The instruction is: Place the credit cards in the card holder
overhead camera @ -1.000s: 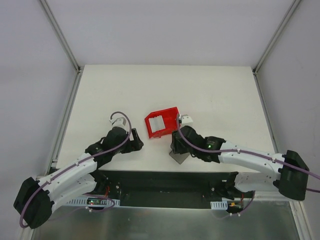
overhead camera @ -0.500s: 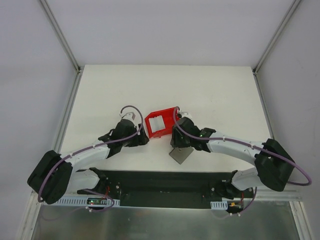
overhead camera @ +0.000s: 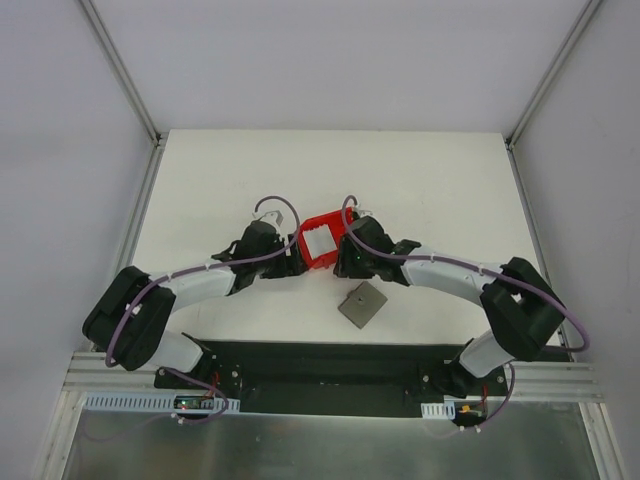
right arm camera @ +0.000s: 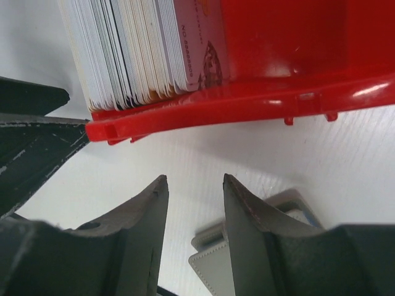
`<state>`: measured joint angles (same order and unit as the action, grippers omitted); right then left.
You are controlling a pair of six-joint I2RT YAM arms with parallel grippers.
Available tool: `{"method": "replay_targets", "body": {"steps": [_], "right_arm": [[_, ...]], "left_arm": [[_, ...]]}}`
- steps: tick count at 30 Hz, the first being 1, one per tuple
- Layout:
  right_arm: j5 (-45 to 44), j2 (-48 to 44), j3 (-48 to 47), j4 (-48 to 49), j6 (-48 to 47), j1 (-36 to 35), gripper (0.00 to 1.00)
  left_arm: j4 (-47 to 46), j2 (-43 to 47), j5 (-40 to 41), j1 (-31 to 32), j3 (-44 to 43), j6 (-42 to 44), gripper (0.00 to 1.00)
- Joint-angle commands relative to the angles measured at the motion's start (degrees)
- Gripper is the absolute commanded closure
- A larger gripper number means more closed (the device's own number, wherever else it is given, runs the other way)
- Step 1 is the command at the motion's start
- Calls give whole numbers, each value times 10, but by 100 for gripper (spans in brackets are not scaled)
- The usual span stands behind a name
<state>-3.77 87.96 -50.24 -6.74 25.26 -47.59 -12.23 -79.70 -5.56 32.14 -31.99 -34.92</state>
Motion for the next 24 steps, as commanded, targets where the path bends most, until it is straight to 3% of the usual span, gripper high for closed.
{"method": "replay_targets", "body": {"steps": [1, 24], "right_arm": [[29, 19, -35, 22, -19, 25, 57], [87, 97, -101, 27, -55, 65, 55]], "left_arm": [[-27, -20, -10, -11, -33, 15, 27], [-42, -125, -60, -66, -129, 54, 29]]}}
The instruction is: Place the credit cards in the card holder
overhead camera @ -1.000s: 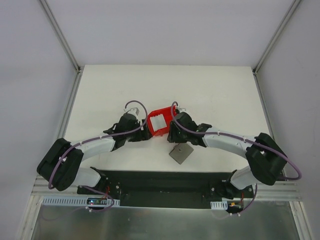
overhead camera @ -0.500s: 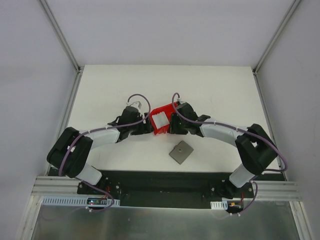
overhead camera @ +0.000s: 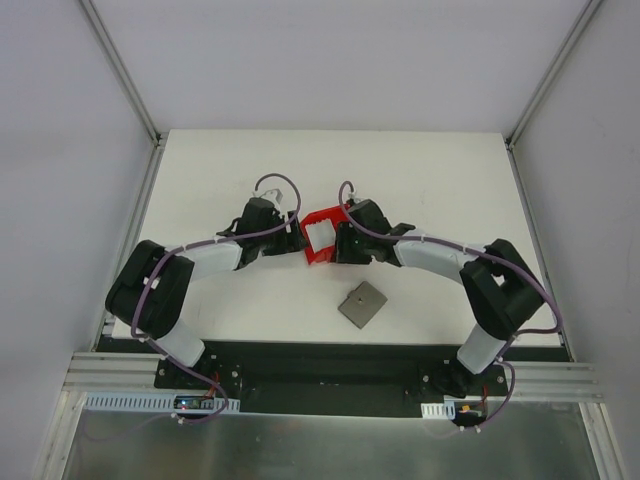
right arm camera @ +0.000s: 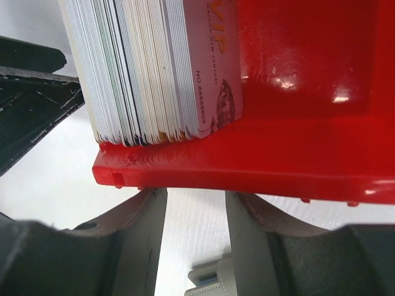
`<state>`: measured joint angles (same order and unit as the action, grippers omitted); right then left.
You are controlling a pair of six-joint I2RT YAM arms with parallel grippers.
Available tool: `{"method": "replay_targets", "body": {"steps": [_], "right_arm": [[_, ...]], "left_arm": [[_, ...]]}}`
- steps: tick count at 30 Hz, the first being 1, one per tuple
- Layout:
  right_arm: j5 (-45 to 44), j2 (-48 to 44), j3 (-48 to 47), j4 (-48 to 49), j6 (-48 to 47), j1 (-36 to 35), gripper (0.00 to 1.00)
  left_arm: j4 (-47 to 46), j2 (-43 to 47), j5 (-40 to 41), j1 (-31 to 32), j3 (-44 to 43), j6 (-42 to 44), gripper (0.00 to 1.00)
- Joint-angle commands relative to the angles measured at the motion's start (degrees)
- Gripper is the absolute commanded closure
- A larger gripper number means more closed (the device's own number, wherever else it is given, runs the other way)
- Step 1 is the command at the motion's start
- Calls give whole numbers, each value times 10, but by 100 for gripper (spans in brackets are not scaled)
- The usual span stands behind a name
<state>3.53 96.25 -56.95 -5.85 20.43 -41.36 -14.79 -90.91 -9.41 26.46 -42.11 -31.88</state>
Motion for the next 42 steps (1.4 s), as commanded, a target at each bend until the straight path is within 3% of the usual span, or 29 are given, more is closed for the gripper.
{"method": "replay_targets", "body": {"steps": [1, 7, 13, 16, 23, 29, 32, 35, 42], "right_arm": [[13, 17, -37, 18, -7, 2, 55], [26, -8, -25, 11, -18, 4, 54], [30, -157, 80, -7, 1, 2, 44], [-13, -243, 149, -55, 65, 0, 43], [-99, -417, 329, -66, 255, -28, 33], [-135, -390, 336, -84, 276, -28, 31], [-124, -346, 339, -40, 277, -28, 31], [-112, -298, 331, 2, 253, -28, 34], [-60, -222, 254, 11, 91, -27, 68]], "left_arm": [[-16, -15, -26, -10, -32, 25, 29], [-2, 0, -26, -17, -18, 39, 29], [37, 102, 8, -18, 53, 42, 23], [61, 165, 8, -22, 89, 38, 19], [71, 259, -93, -19, 152, 31, 17], [87, 303, -121, -18, 172, 28, 17], [96, 322, -130, -18, 179, 27, 18], [102, 336, -136, -18, 186, 26, 18], [123, 359, -154, -18, 189, 39, 18]]}}
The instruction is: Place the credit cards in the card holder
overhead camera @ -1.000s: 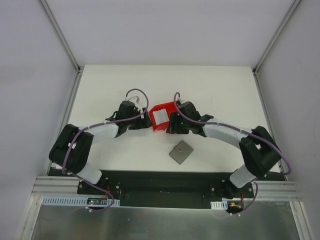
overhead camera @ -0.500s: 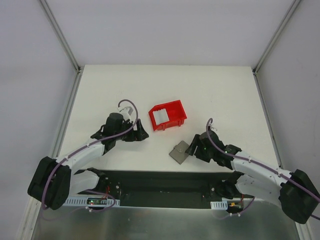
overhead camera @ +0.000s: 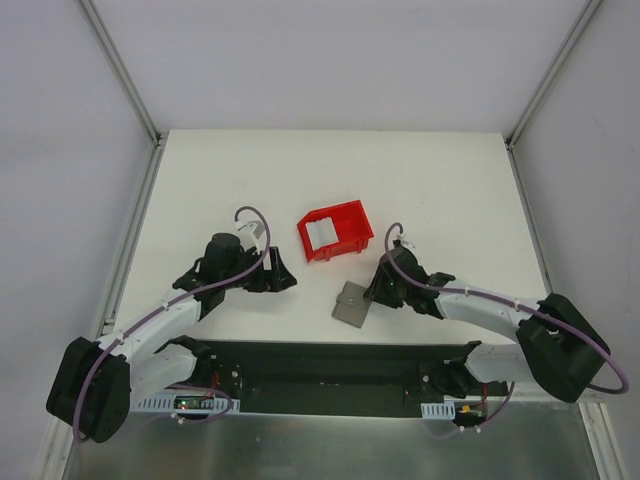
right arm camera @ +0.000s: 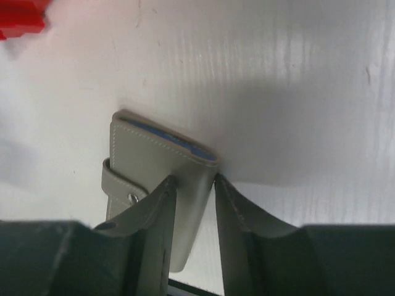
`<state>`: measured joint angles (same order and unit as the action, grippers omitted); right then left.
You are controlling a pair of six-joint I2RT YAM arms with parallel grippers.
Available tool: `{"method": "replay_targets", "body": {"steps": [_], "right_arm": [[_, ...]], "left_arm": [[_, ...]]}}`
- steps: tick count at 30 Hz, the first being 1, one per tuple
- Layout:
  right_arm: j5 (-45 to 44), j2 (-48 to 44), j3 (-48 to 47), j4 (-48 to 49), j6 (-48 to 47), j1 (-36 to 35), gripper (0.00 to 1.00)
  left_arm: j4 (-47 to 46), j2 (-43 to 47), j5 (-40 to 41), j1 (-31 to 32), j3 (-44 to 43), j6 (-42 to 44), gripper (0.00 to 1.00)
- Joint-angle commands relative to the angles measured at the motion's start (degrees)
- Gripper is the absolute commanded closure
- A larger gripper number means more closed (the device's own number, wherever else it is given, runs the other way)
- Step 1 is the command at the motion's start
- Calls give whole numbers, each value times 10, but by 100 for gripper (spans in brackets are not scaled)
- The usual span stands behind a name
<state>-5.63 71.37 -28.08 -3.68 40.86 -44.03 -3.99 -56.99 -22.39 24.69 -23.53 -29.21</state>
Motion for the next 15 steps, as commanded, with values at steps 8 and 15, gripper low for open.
{"method": "replay_targets", "body": {"steps": [8, 15], "right_arm": [[252, 137, -191, -89, -403, -4, 74], [215, 223, -326, -184, -475, -18, 67]], "left_arm": [[38, 50, -27, 0, 14, 14, 18], [38, 45, -40, 1, 23, 13, 18]]}}
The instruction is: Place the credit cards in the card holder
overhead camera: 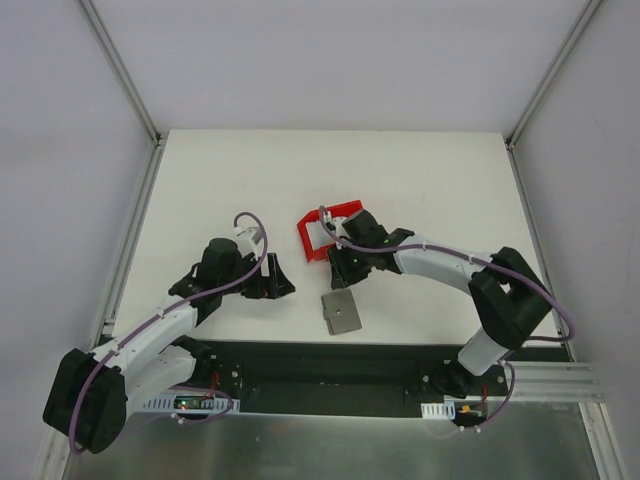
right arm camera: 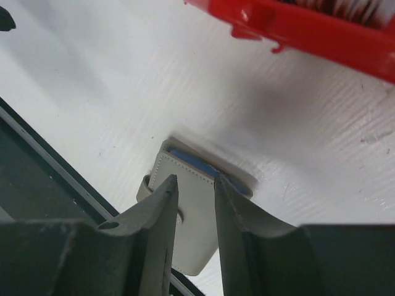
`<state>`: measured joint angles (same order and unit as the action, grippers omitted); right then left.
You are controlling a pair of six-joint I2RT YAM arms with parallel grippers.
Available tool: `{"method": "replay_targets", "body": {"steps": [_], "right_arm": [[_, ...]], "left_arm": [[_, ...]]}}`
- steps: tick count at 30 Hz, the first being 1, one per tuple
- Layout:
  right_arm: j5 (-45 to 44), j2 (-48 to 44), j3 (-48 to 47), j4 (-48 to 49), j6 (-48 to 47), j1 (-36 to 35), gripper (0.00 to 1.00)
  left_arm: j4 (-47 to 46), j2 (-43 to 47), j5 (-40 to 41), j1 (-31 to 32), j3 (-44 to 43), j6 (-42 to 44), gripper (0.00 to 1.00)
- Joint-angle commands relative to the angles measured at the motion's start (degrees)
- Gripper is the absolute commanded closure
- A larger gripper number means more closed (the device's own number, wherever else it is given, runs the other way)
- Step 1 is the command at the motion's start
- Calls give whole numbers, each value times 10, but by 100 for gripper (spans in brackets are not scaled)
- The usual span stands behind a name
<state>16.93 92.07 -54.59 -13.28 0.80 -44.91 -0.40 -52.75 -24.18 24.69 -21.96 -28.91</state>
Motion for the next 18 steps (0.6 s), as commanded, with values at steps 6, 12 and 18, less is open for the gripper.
{"method": "replay_targets", "body": {"steps": [6, 12, 18], "right_arm": [[-58, -153, 81, -12, 89, -11, 42], [-24, -199, 245, 127, 227, -11, 36], [-49, -189, 289, 186, 304, -28, 36]], "left_arm": [[2, -12, -31, 5, 2, 12, 18], [-18, -41, -17, 47, 0, 2, 19], [-50, -98, -3, 91, -27, 0, 19]]}}
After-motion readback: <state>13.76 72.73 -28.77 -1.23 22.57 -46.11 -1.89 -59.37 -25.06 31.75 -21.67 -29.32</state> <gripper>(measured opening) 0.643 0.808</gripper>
